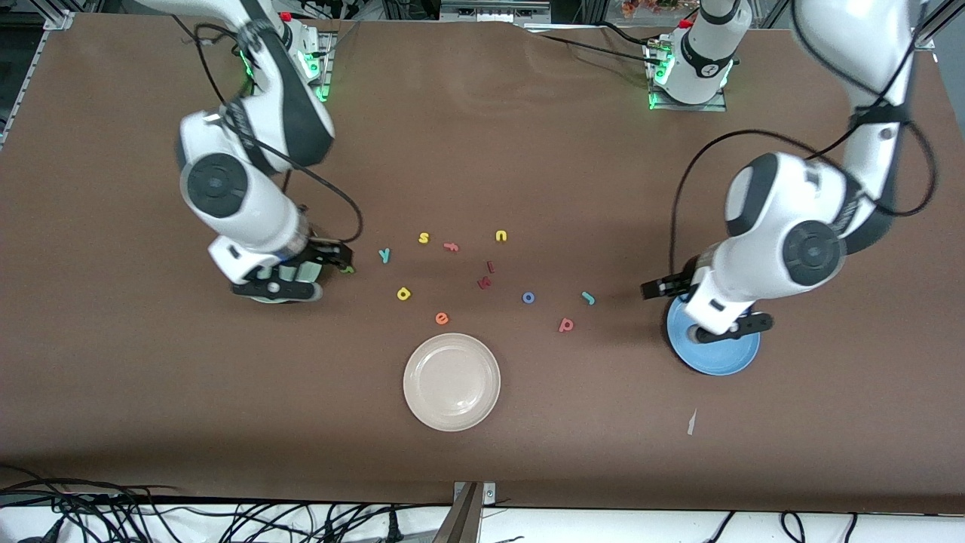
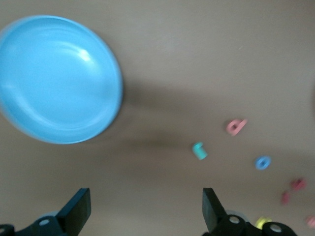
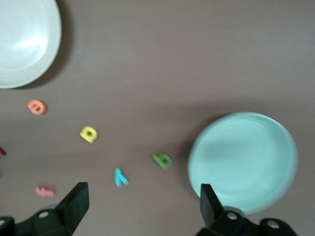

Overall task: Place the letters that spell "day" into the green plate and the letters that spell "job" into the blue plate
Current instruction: 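Grasp the yellow letter with the right gripper while the left gripper grasps teal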

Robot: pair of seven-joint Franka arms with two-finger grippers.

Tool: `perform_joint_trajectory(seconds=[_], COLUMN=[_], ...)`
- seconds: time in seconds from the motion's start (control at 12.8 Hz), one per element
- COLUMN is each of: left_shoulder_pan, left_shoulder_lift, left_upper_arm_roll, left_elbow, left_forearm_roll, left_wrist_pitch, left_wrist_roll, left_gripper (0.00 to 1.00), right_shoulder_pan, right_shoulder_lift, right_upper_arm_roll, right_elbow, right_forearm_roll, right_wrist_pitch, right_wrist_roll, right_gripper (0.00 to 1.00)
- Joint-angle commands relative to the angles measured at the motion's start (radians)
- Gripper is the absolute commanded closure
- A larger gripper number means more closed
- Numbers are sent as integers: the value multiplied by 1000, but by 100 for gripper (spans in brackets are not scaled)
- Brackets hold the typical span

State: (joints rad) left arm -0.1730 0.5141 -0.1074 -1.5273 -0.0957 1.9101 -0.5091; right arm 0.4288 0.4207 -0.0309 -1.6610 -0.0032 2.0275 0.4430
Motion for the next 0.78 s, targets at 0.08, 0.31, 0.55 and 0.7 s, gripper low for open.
perform_joint_trajectory(seconds=[0.08,0.31,0.55,0.7], left_shoulder_pan=[-54,-111,-155,-167], left_shoulder_lift=[27,56,122,142], left_upper_arm_roll=[11,12,15,18], left_elbow=[-106,-203,-200,-203], left_forearm_roll=[-33,-26,-19,-18], left_wrist_pitch=[206,406,496,507], left_wrist_roll=[-121,-274,-380,-391], left_gripper=[0,0,0,6], right_shoulder_pan=[47,96,132,139], right_shoulder_lift=[171,243,285,305], right_upper_arm_roll=[-9,-7,2,5], right_elbow=[27,26,27,26], right_forearm_roll=[18,29,29,29], right_wrist_pitch=[163,269,348,373], right_wrist_roll=[14,26,127,149], right_gripper=[0,0,2,7])
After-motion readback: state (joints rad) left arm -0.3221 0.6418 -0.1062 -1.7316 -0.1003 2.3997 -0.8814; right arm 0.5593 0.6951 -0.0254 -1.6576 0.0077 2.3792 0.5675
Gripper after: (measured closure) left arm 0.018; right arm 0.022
